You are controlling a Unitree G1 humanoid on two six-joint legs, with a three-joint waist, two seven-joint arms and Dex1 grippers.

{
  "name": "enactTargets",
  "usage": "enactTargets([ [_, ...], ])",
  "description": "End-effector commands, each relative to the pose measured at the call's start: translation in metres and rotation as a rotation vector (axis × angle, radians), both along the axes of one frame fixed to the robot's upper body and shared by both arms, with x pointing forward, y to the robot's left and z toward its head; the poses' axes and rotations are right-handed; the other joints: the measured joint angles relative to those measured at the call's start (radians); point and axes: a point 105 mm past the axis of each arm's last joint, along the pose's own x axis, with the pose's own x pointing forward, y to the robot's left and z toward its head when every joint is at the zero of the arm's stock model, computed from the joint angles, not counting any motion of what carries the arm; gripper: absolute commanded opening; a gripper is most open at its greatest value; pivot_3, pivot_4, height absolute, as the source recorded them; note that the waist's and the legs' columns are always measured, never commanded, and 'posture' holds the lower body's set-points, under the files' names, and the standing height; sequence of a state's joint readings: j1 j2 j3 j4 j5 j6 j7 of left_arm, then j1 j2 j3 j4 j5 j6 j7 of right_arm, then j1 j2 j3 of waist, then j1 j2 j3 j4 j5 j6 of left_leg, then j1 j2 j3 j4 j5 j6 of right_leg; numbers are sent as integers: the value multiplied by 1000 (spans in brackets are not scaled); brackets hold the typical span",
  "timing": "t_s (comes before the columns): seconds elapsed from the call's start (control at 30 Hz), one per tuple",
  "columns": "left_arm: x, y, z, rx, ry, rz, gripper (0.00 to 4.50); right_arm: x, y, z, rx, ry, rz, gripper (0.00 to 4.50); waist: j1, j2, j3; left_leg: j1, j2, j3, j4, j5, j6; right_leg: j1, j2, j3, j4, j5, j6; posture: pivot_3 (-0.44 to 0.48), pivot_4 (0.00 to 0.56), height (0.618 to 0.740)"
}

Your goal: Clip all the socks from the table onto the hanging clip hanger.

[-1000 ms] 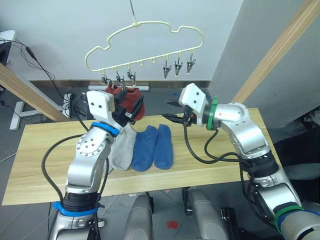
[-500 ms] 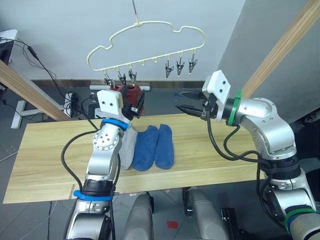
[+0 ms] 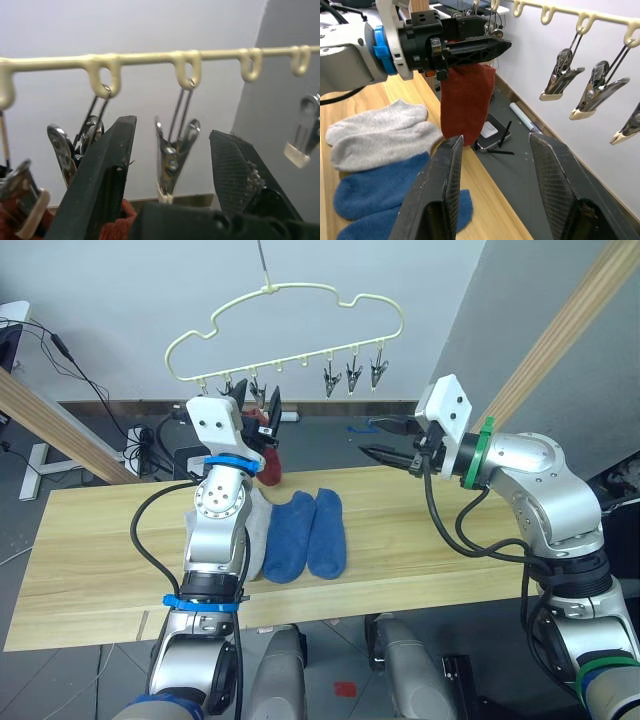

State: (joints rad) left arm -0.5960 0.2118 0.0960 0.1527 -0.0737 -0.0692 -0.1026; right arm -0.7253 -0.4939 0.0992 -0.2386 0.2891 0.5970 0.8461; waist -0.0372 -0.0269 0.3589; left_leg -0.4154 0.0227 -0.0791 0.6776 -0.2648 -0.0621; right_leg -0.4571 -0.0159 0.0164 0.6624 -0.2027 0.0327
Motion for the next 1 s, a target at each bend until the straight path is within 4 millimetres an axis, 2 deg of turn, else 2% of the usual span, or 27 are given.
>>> enactTargets([
  [0.03, -7, 2, 22, -18, -78, 9, 2639, -6, 1, 17, 39, -58, 28, 2163, -2, 0, 0, 0, 0, 0, 0, 0, 0, 0, 0, 0, 0, 0, 0, -92, 342, 740],
  [0.33, -7, -6, 24, -21, -77, -20, 2639, -6, 4, 22, 75, -56, 57, 2163, -5, 0, 0, 0, 0, 0, 0, 0, 0, 0, 0, 0, 0, 0, 0, -83, 340, 740],
  [0.43, -8, -8, 23, -6, -77, -26, 2022, -6, 4, 21, 74, -54, 57, 2221, -5, 0, 0, 0, 0, 0, 0, 0, 0, 0, 0, 0, 0, 0, 0, -82, 339, 740],
  [0.6, -8, -9, 22, 4, -69, -30, 586, -5, 5, 16, 61, -40, 57, 2221, -5, 0, 0, 0, 0, 0, 0, 0, 0, 0, 0, 0, 0, 0, 0, -82, 335, 740],
  [0.7, -8, -9, 21, 8, -63, -31, 131, -3, 6, 6, 32, -19, 51, 2221, -5, 0, 0, 0, 0, 0, 0, 0, 0, 0, 0, 0, 0, 0, 0, -83, 335, 740],
  [0.8, -8, -6, 19, 14, -56, -25, 20, 2, 11, -8, 9, 11, 31, 2221, -5, 0, 0, 0, 0, 0, 0, 0, 0, 0, 0, 0, 0, 0, 0, -82, 333, 740],
  [0.9, -8, 1, 22, 30, -53, -13, 0, 15, 26, -40, -33, 54, -31, 2784, -11, 0, 0, 0, 0, 0, 0, 0, 0, 0, 0, 0, 0, 0, 0, -84, 332, 740],
  [1.0, -8, 8, 25, 33, -53, -4, 0, 22, 37, -65, -66, 81, -68, 3799, -16, 0, 0, 0, 1, 0, 0, 0, 0, 0, 0, 0, 1, 0, 0, -76, 333, 740],
])
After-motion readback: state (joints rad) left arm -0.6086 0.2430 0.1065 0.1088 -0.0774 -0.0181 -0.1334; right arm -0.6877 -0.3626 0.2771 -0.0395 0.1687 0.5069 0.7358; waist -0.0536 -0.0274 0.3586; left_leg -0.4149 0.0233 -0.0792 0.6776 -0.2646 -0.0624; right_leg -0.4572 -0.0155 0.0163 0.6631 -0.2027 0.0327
